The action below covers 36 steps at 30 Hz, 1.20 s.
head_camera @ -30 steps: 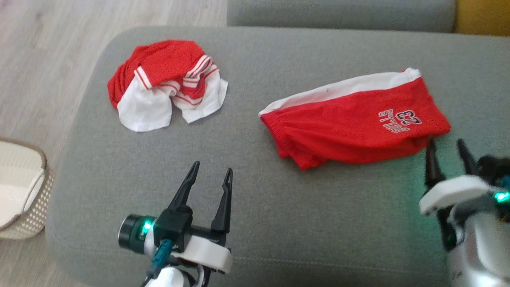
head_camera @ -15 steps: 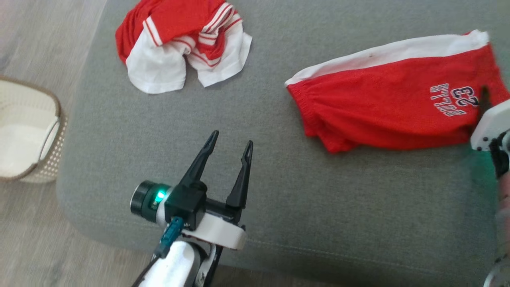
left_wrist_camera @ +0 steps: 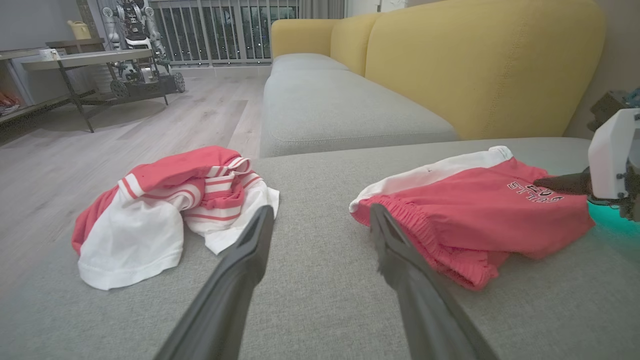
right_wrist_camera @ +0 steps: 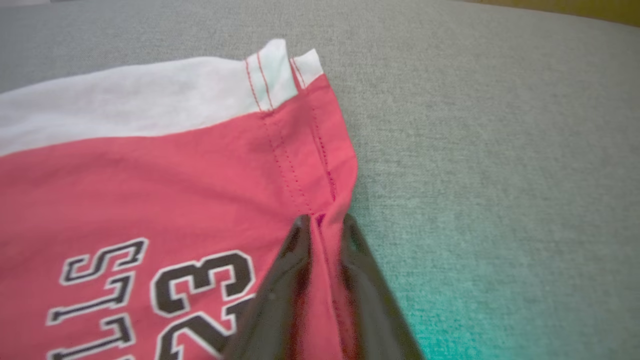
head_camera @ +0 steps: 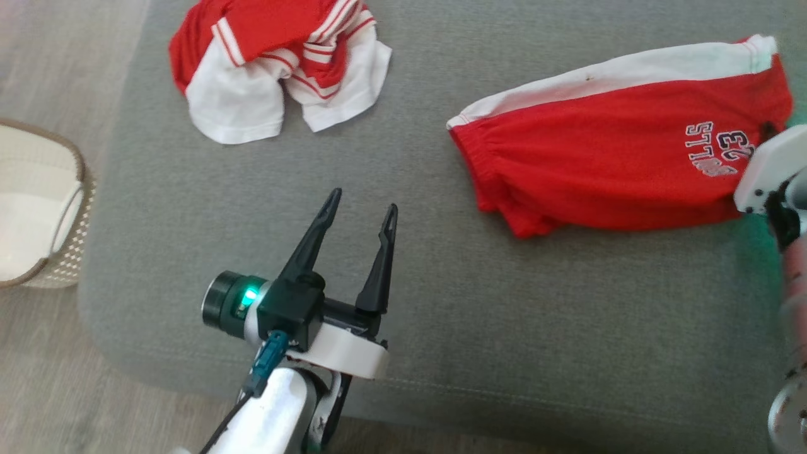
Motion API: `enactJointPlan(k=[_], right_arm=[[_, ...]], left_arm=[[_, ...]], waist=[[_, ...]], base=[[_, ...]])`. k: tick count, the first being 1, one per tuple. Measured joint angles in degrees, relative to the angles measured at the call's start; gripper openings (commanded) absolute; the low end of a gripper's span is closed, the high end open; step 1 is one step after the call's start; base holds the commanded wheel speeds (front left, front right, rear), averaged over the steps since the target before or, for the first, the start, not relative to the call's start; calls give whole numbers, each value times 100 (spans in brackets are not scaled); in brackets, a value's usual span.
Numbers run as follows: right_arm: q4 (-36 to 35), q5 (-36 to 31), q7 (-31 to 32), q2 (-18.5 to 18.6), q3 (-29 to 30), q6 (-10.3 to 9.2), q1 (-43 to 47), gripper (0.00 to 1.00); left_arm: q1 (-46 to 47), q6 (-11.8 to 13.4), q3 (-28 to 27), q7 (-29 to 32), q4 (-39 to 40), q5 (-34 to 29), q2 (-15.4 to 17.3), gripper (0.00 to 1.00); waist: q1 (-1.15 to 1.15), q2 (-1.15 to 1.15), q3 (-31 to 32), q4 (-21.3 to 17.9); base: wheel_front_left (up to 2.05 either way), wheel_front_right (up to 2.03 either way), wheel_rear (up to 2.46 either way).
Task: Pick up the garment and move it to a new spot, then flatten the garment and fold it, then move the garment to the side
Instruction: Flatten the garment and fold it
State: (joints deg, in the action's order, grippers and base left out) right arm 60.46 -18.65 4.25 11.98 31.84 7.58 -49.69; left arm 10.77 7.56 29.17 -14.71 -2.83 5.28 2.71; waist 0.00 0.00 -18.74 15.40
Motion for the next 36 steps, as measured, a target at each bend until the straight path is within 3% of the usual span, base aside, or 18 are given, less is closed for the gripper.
enactJointPlan(k=[11, 19, 24, 30, 36], right_arm=[[97, 215, -531, -66, 216, 16, 16, 0], [-308, 124, -595, 299, 293, -5, 411, 0], [-591, -31, -633, 309, 240, -5, 594, 0], [-1073, -129, -634, 62, -131, -5, 606, 0], [-1469, 0, -563, -291, -867, -5, 609, 0]], left_arm=[[7, 7, -233, 0, 82, -2, -1, 100], [-9, -56, -266, 0, 71, -111, -1, 100], [-72, -79, -272, 0, 56, -116, -1, 100], [-217, -135, -261, 0, -67, -118, -1, 100], [-259, -153, -213, 0, -125, -116, -1, 100]], waist=[[0, 0, 20, -602], [0, 0, 274, -1001], [0, 0, 453, -1081], [0, 0, 663, -1107], [0, 0, 882, -1049]], base=[[0, 0, 0], [0, 0, 0], [0, 0, 0], [0, 0, 0], [0, 0, 0]])
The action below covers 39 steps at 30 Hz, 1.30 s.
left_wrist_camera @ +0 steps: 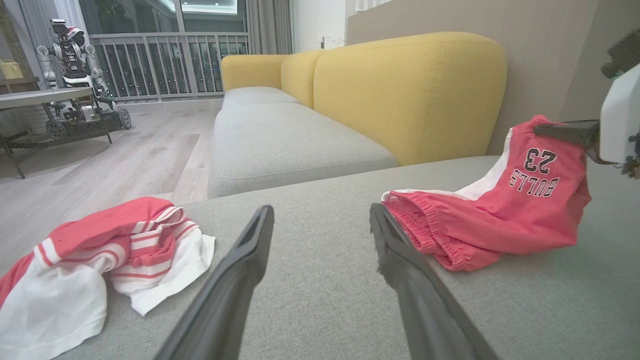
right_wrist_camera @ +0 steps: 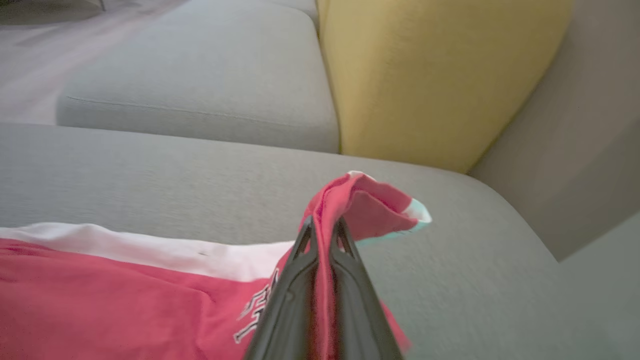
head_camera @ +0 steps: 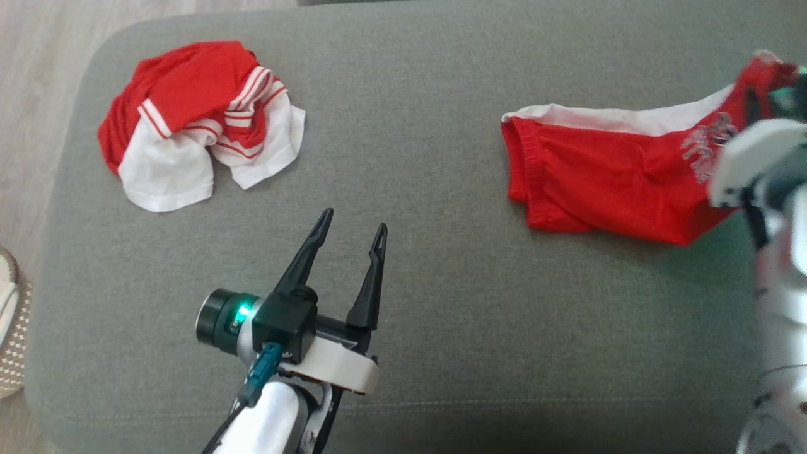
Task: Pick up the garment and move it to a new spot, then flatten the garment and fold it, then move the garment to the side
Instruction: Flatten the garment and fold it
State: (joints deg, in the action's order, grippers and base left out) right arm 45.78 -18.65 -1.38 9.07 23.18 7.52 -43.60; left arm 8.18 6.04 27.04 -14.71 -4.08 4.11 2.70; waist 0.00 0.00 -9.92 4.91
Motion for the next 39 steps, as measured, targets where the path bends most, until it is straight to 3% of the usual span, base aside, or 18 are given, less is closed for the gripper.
enactJointPlan(k=[11, 20, 21, 22, 23, 31, 39], right_arm=[[-679, 715, 402, -430, -1655, 0, 265, 0], [-475, 1299, 399, -522, -2587, 0, 723, 0], [-450, 1381, 383, -523, -2670, 0, 761, 32], [-417, 1521, 307, -523, -2781, 0, 817, 75], [-421, 1604, 234, -523, -2800, 0, 837, 100], [-1201, 1946, -828, -532, -2437, 0, 1472, 100], [-2380, 1990, -1282, -556, -1569, 0, 2962, 100]], left_arm=[[-124, 56, 140, 0, -1, 138, 1, 100], [-88, 105, 218, 0, 4, 177, 1, 100], [-88, 111, 218, 0, 3, 180, 1, 100], [-88, 127, 218, 0, 1, 218, 2, 100], [-88, 134, 220, 0, 0, 219, 1, 100], [-136, 244, 153, 0, -22, 267, 2, 100], [-608, 354, -229, 0, -24, 330, 4, 100]], waist=[[0, 0, 164, 267], [0, 0, 66, 558], [0, 0, 58, 576], [0, 0, 63, 594], [0, 0, 77, 599], [0, 0, 351, 538], [0, 0, 816, 293]], base=[[0, 0, 0], [0, 0, 0], [0, 0, 0], [0, 0, 0], [0, 0, 0], [0, 0, 0], [0, 0, 0]])
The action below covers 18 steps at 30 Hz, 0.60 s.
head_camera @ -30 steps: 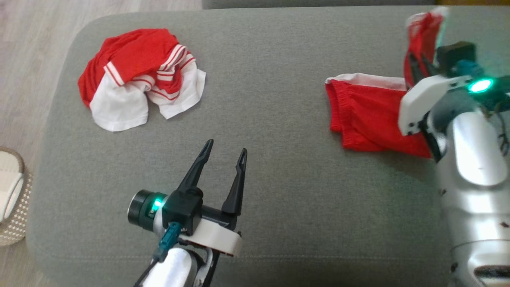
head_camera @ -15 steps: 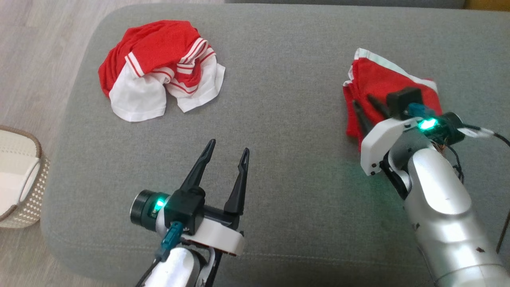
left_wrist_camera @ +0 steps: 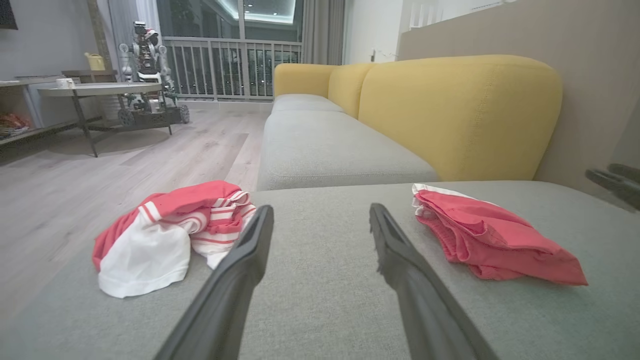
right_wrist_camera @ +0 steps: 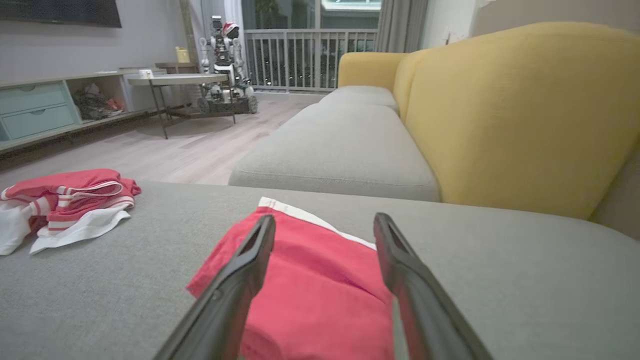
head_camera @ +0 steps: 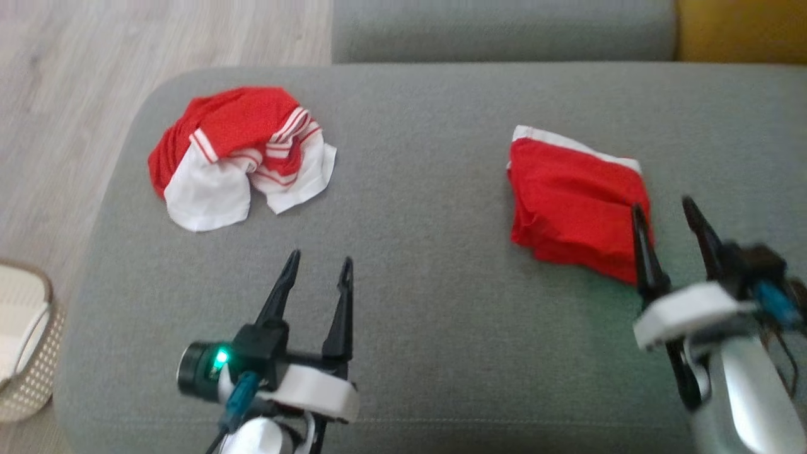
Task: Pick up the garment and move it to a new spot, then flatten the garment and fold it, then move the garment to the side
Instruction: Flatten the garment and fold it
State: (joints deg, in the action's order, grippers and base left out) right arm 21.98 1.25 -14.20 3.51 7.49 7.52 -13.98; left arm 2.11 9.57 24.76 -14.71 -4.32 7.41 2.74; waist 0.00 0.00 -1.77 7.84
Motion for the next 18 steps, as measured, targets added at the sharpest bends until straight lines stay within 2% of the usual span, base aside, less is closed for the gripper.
enactJointPlan(k=[8, 18], right_arm=[[-1126, 298, -26, -69, 124, -1, 1235, 100], [-1461, 481, -26, -93, 19, -1, 1606, 100]], left_arm=[[-224, 3, -267, 0, 12, -79, 27, 100], [-495, -22, -460, 1, 34, -225, 30, 100]], waist=[[0, 0, 275, -355], [0, 0, 319, -598]], base=[[0, 0, 0], [0, 0, 0]])
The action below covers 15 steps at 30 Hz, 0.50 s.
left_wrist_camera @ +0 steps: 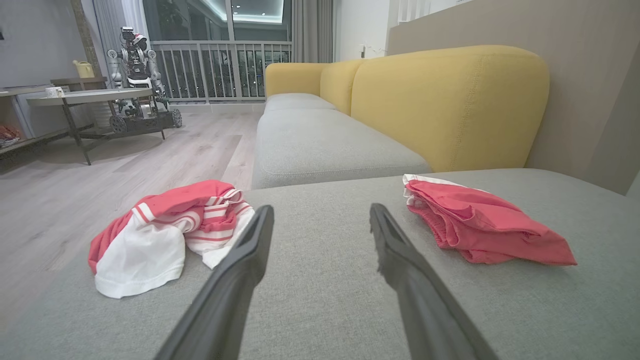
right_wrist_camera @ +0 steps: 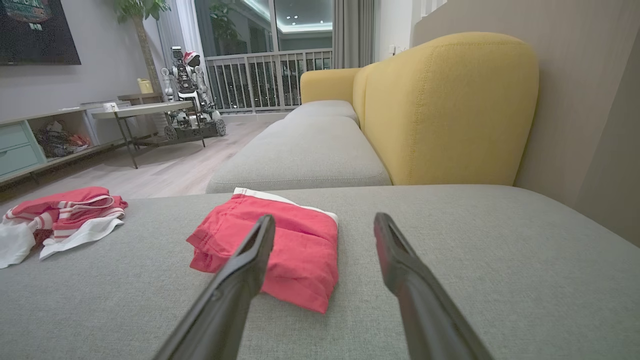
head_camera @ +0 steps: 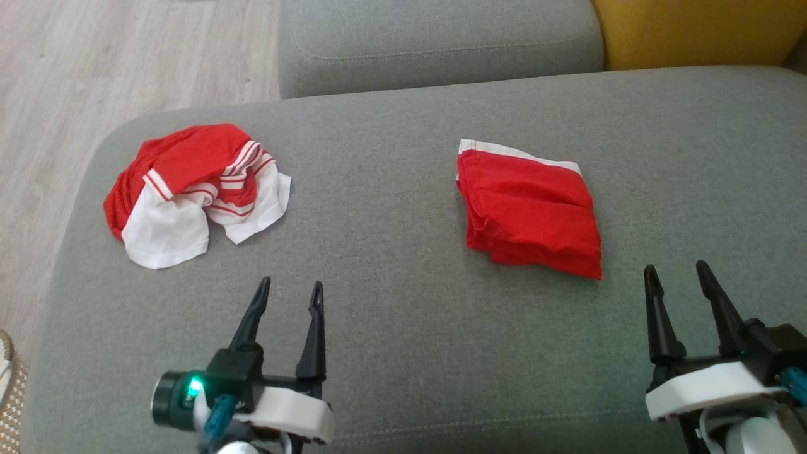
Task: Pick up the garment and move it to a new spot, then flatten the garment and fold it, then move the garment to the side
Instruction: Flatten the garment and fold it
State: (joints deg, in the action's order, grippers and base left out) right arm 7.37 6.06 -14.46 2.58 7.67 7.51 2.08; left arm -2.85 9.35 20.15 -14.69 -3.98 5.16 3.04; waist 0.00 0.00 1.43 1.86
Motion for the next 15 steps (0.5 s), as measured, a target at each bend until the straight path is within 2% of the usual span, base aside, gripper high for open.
enactJointPlan(k=[15], right_arm=[[-38, 208, 0, -11, -47, 0, 104, 100]], left_arm=[[3, -81, -255, 0, -8, -55, -1, 100]], waist=[[0, 0, 58, 79]], base=[[0, 0, 0]])
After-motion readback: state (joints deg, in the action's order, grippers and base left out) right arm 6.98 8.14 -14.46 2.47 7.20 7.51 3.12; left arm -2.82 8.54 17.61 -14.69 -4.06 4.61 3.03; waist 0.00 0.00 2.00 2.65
